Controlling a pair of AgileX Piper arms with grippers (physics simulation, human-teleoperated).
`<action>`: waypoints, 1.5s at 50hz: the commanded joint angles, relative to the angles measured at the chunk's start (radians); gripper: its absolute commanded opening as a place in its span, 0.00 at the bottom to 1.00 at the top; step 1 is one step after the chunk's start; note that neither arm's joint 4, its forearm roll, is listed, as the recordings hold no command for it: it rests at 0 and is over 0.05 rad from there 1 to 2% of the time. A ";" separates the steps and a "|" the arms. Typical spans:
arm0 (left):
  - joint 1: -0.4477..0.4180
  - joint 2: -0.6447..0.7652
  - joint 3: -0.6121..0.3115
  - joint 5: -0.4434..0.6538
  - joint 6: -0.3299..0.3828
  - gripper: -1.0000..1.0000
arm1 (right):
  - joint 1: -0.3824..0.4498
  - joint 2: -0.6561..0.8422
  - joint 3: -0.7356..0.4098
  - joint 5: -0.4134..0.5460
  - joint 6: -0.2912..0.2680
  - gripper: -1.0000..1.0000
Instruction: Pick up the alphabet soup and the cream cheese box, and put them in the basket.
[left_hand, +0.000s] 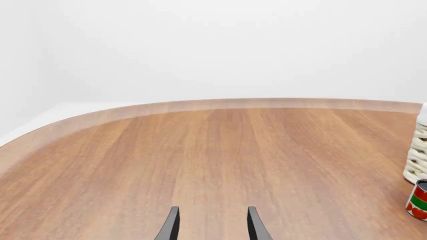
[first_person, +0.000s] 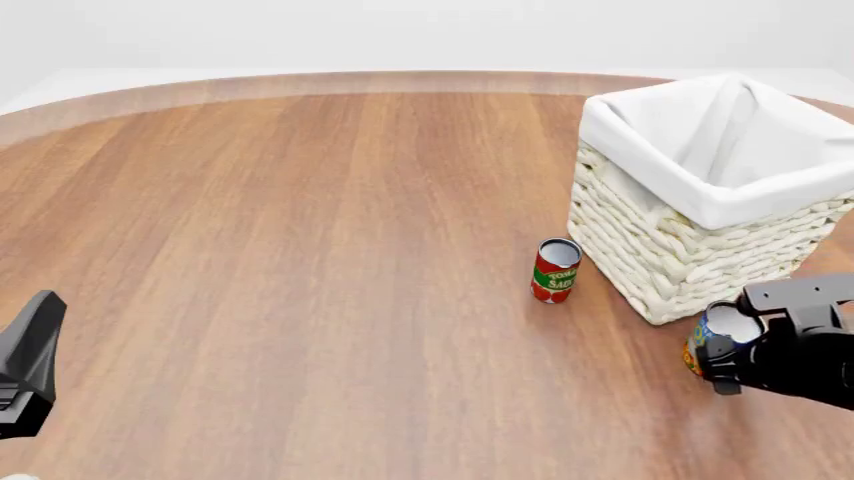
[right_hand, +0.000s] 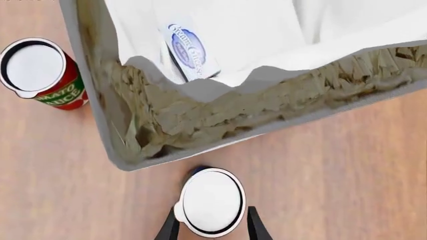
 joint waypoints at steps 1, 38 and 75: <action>0.000 0.000 0.000 0.000 0.000 1.00 | 0.002 0.022 -0.020 -0.003 -0.006 1.00; 0.000 0.000 0.000 0.000 0.000 1.00 | 0.032 -0.284 0.009 0.233 0.013 0.00; 0.000 0.000 0.000 0.000 0.000 1.00 | 0.008 -0.538 -0.199 0.649 -0.041 0.00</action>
